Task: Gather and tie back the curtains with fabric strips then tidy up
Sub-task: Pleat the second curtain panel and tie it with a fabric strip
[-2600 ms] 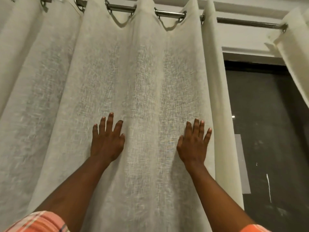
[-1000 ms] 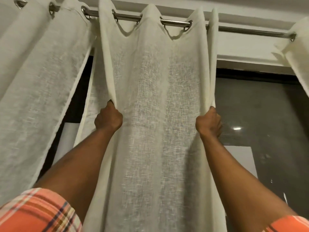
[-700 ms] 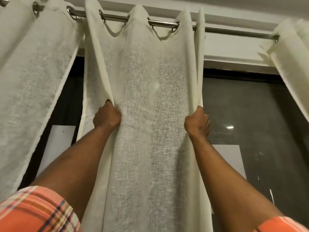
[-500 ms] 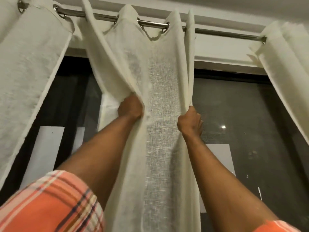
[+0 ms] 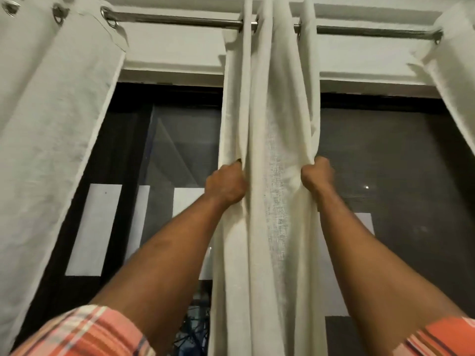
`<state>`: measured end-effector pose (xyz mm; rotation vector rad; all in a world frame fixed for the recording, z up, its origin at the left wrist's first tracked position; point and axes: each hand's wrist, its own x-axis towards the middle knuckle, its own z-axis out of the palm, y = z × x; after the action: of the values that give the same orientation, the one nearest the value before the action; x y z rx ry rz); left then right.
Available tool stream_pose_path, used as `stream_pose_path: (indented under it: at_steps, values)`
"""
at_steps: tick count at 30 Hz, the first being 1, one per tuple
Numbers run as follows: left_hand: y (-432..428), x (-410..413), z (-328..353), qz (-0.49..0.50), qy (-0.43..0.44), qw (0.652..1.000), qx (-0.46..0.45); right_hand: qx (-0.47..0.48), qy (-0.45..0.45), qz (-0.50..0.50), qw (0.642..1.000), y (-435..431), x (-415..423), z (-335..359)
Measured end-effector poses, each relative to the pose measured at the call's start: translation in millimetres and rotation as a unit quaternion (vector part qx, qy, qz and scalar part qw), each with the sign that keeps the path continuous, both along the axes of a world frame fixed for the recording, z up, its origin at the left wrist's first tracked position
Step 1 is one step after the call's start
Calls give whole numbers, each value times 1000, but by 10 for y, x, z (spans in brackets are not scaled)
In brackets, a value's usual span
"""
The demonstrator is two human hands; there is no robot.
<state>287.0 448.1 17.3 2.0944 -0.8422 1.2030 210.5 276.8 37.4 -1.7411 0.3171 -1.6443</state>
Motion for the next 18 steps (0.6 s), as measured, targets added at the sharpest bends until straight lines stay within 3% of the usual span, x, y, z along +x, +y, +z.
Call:
stream_pose_path:
  at_steps: [3,5,7,10,13,18]
  values:
    - [308,207,-14,37,27,998,-52,-36,24,57,997,450,197,62]
    - [503,324,18,30,38,996,-70,-145,48,124,980,920,309,145]
    - [646,410,27,-10,54,995,-81,-248,47,141,957,1372,319,327]
    - [822,504,18,-94,54,987,-120,-320,79,117,937,1900,155,582]
    - [940,517,27,-141,58,977,-149,-323,110,112,933,1922,177,552]
    - [927,443,11,-102,45,984,-137,-246,138,100,954,1381,399,157]
